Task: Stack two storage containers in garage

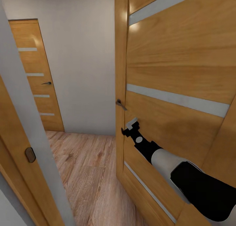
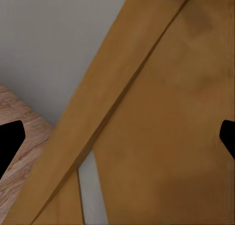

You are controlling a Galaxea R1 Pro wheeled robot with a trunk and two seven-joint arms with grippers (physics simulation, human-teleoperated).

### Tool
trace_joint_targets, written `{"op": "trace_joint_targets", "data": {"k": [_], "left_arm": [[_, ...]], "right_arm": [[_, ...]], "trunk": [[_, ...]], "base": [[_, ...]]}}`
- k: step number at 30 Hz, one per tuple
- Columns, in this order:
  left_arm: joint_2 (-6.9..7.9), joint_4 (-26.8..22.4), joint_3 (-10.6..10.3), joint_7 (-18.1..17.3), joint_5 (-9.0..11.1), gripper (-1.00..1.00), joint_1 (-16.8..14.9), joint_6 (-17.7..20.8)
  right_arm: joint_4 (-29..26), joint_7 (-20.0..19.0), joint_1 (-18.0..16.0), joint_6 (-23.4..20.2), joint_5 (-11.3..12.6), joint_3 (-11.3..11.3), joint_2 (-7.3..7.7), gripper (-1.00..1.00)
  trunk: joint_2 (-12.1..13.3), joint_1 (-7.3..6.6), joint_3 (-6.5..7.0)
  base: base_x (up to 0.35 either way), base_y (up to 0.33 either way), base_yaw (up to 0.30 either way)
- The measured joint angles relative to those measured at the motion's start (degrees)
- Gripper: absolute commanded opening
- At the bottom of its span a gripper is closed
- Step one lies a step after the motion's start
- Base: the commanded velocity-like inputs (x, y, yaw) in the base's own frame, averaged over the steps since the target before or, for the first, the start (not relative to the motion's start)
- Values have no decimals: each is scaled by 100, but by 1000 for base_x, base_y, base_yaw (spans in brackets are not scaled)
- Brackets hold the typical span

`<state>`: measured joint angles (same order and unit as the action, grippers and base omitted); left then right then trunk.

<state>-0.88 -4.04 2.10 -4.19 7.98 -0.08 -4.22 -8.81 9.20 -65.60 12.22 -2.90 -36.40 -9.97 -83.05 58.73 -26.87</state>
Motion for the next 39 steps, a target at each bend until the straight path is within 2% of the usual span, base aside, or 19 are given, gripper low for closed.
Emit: {"op": "trace_joint_targets", "data": {"k": [6, 8, 11, 15, 27, 33, 39], "left_arm": [[-3, 0, 7, 0, -2, 100, 0, 0], [-1, 0, 8, 0, -1, 100, 0, 0], [-6, 0, 7, 0, -1, 100, 0, 0], [-6, 0, 6, 0, -2, 100, 0, 0], [0, 0, 3, 0, 5, 100, 0, 0], [-8, -3, 8, 6, 6, 100, 0, -1], [-11, -7, 8, 7, 7, 100, 0, -5]], "right_arm": [[-35, 112, 18, -8, 175, 15, 0, 100], [-43, 110, 164, 33, 172, -4, 0, 100], [-83, 130, 569, 47, 146, -43, 0, 100], [-101, 141, 708, 42, 133, -64, 0, 100], [-92, 181, 730, -3, 127, -71, 0, 100], [-45, 372, 732, 34, 116, -69, 0, 100], [-30, 463, 732, -435, 155, -45, 0, 100]], "trunk": [[0, 0, 0], [0, 0, -1], [0, 0, -1], [0, 0, 0], [0, 0, 0], [0, 0, 0], [0, 0, 0]], "base": [[0, 0, 0], [0, 0, 0], [0, 0, 0], [0, 0, 0], [0, 0, 0], [0, 0, 0], [0, 0, 0]]}}
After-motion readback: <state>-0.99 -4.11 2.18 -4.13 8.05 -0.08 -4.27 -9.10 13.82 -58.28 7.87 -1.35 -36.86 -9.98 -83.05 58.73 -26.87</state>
